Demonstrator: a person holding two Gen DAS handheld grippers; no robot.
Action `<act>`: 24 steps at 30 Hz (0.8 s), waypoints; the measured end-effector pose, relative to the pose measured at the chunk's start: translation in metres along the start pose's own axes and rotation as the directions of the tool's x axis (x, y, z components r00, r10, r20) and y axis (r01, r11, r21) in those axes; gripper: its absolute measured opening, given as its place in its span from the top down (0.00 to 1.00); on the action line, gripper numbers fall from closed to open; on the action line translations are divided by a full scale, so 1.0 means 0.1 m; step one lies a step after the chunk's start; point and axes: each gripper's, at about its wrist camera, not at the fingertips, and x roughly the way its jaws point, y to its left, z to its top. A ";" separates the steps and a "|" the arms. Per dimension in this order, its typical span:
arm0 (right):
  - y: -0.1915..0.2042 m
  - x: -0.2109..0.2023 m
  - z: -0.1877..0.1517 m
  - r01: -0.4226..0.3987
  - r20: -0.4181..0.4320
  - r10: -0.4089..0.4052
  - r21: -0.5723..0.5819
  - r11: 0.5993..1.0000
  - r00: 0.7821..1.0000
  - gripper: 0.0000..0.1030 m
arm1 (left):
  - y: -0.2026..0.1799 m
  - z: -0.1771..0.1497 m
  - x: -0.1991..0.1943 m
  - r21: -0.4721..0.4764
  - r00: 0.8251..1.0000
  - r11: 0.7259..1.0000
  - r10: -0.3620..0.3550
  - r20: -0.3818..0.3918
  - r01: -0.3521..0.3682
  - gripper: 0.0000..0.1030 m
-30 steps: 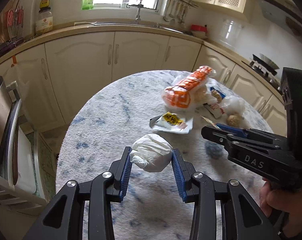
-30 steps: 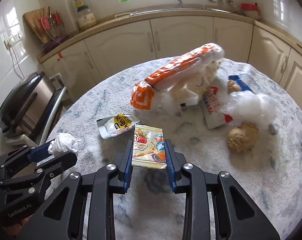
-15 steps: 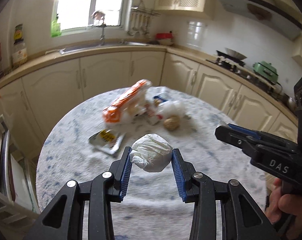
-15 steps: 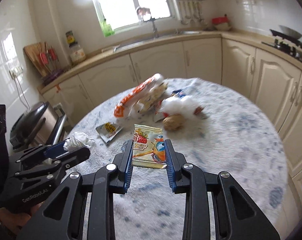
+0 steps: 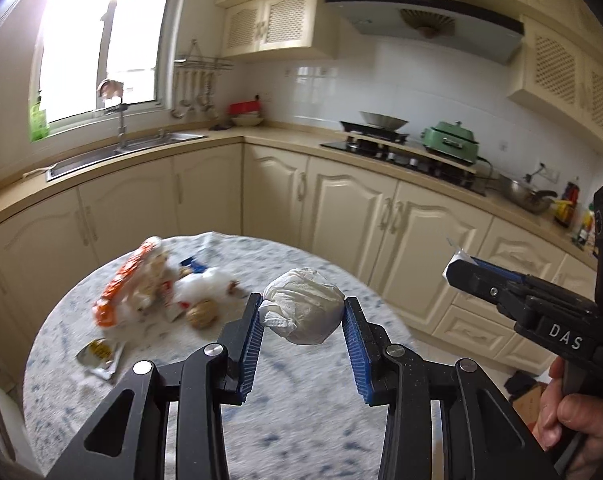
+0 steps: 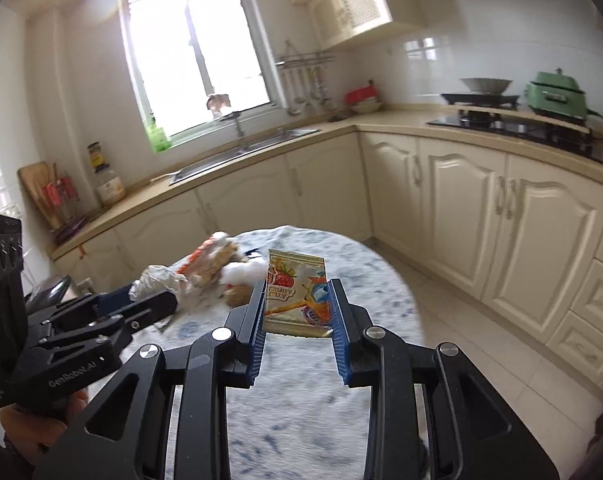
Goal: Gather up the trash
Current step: 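Carry both items to the blue bin and open both grippers over it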
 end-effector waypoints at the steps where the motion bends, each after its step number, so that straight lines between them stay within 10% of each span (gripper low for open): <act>1: -0.11 -0.05 -0.01 0.017 0.004 -0.017 0.015 1.000 1.000 0.72 | -0.08 0.02 0.04 0.009 1.000 1.000 -0.015 -0.002 0.015 0.66; 11: -1.17 -0.46 -0.19 0.215 -0.001 -0.217 0.145 0.966 0.976 0.72 | -0.81 0.17 0.67 0.072 0.984 0.983 -0.166 -0.062 0.170 0.66; 24: -2.52 -0.50 -0.88 0.380 -0.158 -0.346 0.346 0.858 0.925 0.72 | -1.79 0.08 2.00 0.128 0.910 0.933 -0.287 -0.300 0.336 0.66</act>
